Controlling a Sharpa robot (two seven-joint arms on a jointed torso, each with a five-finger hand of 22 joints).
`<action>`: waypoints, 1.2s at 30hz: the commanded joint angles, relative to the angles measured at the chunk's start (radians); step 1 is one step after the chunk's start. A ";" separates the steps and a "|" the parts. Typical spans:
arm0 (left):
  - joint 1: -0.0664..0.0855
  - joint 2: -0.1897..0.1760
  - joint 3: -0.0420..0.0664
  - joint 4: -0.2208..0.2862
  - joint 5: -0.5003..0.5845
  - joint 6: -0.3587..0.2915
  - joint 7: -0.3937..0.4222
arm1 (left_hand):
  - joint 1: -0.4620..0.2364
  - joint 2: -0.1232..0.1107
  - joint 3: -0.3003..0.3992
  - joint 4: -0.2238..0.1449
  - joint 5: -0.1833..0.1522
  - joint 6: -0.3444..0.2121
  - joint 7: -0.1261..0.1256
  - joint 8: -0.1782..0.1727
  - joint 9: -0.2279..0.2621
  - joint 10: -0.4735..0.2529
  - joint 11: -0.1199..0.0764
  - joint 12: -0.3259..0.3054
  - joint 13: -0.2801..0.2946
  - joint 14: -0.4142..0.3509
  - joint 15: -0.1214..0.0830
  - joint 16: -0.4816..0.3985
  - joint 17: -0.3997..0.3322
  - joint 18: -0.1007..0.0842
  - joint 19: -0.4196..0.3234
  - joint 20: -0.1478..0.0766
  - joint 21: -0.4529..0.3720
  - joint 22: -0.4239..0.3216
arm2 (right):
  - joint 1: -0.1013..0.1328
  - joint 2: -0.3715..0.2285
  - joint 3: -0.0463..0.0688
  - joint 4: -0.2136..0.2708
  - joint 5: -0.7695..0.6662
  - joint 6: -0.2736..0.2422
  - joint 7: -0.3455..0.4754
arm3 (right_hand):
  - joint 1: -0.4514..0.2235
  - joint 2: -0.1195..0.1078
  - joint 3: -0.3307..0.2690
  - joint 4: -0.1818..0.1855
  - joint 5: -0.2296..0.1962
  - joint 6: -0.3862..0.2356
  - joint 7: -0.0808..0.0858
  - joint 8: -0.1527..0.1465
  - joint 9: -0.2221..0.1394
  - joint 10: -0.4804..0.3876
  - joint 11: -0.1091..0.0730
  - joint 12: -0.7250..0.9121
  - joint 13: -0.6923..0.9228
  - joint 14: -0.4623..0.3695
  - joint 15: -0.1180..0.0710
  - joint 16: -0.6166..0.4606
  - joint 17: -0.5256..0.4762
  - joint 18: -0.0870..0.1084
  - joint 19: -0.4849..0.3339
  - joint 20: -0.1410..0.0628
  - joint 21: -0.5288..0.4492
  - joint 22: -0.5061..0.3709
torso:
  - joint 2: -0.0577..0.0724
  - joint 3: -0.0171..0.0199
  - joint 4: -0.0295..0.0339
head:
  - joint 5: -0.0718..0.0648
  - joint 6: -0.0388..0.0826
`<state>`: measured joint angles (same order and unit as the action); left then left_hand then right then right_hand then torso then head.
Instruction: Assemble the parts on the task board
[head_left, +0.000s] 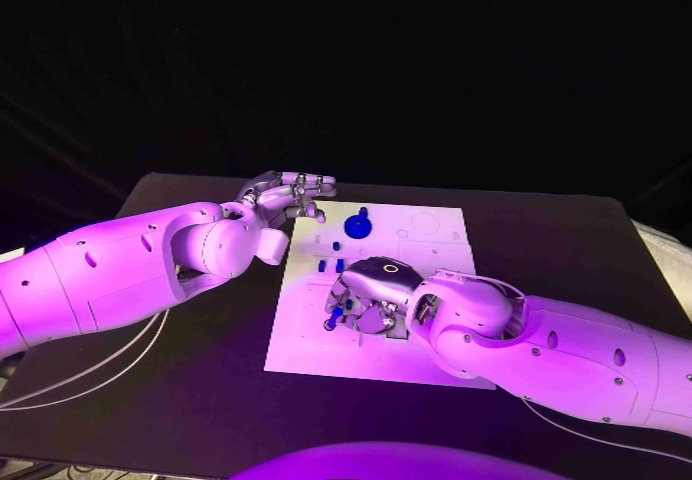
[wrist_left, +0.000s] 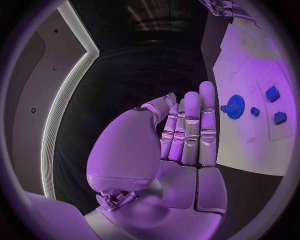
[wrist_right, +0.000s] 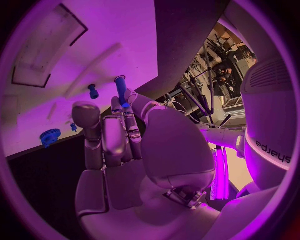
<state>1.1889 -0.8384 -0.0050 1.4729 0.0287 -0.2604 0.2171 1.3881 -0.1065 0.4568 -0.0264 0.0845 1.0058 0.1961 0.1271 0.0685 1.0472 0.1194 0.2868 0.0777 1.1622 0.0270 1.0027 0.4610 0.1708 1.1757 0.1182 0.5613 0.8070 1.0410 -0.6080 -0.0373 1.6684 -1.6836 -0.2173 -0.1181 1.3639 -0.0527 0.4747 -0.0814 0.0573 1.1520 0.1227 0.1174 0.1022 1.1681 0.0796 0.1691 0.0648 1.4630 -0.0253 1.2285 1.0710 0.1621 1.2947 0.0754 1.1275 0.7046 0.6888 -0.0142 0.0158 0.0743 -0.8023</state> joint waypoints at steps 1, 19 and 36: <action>0.000 0.004 0.001 0.000 -0.004 0.019 0.004 | -0.007 0.003 0.001 -0.001 0.005 -0.008 0.000 0.000 -0.001 -0.008 0.000 0.005 -0.001 0.004 0.000 0.006 -0.001 0.011 0.005 0.004 -0.004 -0.001 | -0.001 0.004 0.000 -0.005 -0.026 0.027 0.000 | 0.006 0.010 0.006 0.001 0.004 0.002 0.005 0.002 0.001 0.028 -0.020 0.002 0.002 0.036 -0.001 0.003 0.000 -0.018 0.001 0.000 0.005 0.000 | 0.000 -0.0007 -0.0005 | 0.000 -0.001; 0.000 0.007 0.001 -0.002 -0.004 0.021 0.004 | -0.007 0.003 0.001 -0.001 0.005 -0.008 0.000 0.000 -0.001 -0.008 0.000 0.005 -0.001 0.004 0.000 0.006 -0.001 0.011 0.005 0.004 -0.004 -0.001 | -0.016 0.036 -0.003 -0.020 -0.062 0.046 -0.031 | 0.005 0.010 0.007 0.001 0.004 0.002 0.005 0.003 0.001 0.028 -0.020 0.002 0.002 0.035 -0.001 0.002 -0.002 -0.018 0.000 0.000 0.005 -0.001 | 0.000 0.0005 0.0007 | 0.001 -0.004; 0.000 0.007 0.001 -0.003 -0.004 0.022 0.002 | -0.007 0.003 0.001 -0.001 0.005 -0.008 0.000 0.000 -0.001 -0.008 0.000 0.005 -0.001 0.004 0.000 0.006 -0.001 0.011 0.005 0.004 -0.004 -0.001 | -0.028 0.042 -0.005 -0.038 -0.090 -0.002 -0.040 | -0.087 -0.104 -0.122 0.022 0.068 -0.286 0.067 -0.052 -0.037 -0.212 0.044 -0.074 0.004 -0.057 0.056 -0.121 -0.182 0.021 -0.135 0.049 -0.152 -0.257 | -0.001 0.0007 0.0004 | 0.002 -0.006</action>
<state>1.1887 -0.8336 -0.0049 1.4693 0.0287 -0.2577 0.2153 1.3882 -0.1065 0.4568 -0.0264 0.0845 1.0058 0.1960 0.1271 0.0685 1.0472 0.1194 0.2868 0.0778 1.1621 0.0272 1.0027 0.4611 0.1708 1.1757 0.1182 0.5613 0.8072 1.0125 -0.5655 -0.0441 1.6294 -1.7568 -0.1938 -0.1536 1.2765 -0.1456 0.3596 -0.0607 0.1224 0.8749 0.1885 0.0643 0.0650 0.9644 0.1240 0.0964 0.0670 1.4104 0.0303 1.1119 0.8951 0.1623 1.1646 0.1228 0.9796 0.4531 0.6882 -0.0138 0.0158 0.0777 -0.8092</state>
